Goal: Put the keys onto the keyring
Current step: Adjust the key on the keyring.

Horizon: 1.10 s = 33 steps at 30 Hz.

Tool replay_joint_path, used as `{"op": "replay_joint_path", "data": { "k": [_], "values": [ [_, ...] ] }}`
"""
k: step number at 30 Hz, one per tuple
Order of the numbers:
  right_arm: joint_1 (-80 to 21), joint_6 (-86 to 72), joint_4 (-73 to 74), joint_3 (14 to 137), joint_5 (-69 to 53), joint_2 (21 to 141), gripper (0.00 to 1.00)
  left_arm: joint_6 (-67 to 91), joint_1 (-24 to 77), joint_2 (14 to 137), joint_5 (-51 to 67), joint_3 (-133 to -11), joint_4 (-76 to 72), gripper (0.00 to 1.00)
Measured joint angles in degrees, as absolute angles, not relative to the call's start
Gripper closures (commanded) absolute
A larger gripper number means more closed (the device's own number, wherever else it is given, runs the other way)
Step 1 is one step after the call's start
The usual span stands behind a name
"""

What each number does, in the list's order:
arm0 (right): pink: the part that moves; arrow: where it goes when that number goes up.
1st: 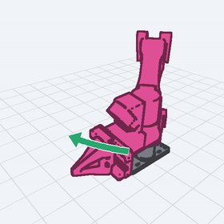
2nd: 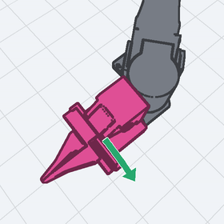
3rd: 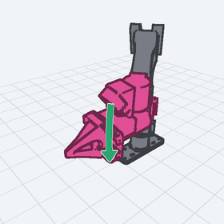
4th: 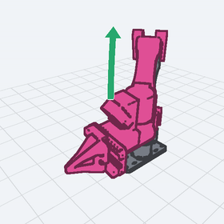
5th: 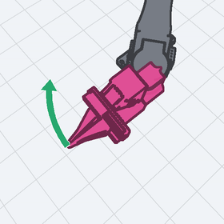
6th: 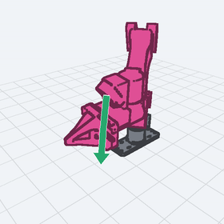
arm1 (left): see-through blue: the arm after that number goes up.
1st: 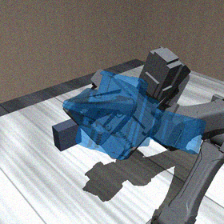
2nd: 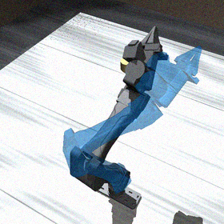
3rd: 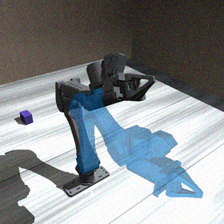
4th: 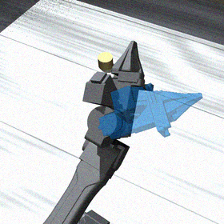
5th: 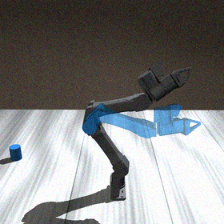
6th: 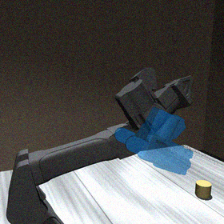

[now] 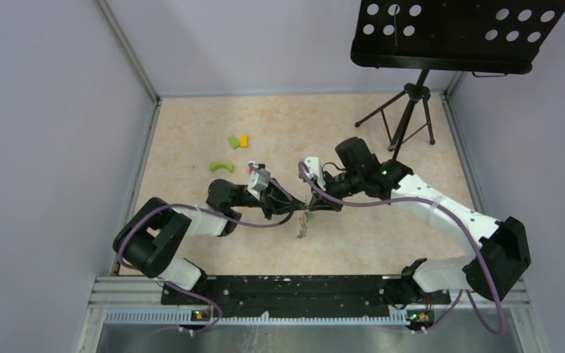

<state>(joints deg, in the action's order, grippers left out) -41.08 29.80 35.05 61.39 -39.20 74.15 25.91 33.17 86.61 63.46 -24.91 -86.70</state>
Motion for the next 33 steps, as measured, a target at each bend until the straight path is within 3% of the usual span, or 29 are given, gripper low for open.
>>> {"op": "replay_joint_path", "data": {
  "k": [13,23,33],
  "values": [
    [-40.97,30.02,35.05,61.39,-40.42,74.89,1.00,26.04,33.61,86.61,64.05,-24.88,-86.70,1.00],
    [-37.93,30.26,36.07,61.39,-40.93,71.20,0.71,25.80,33.65,86.61,64.55,-24.88,-86.70,1.00],
    [-37.95,31.05,37.65,61.08,-46.54,70.96,0.68,25.61,33.65,86.61,64.71,-24.88,-86.70,1.00]
  ]
}}
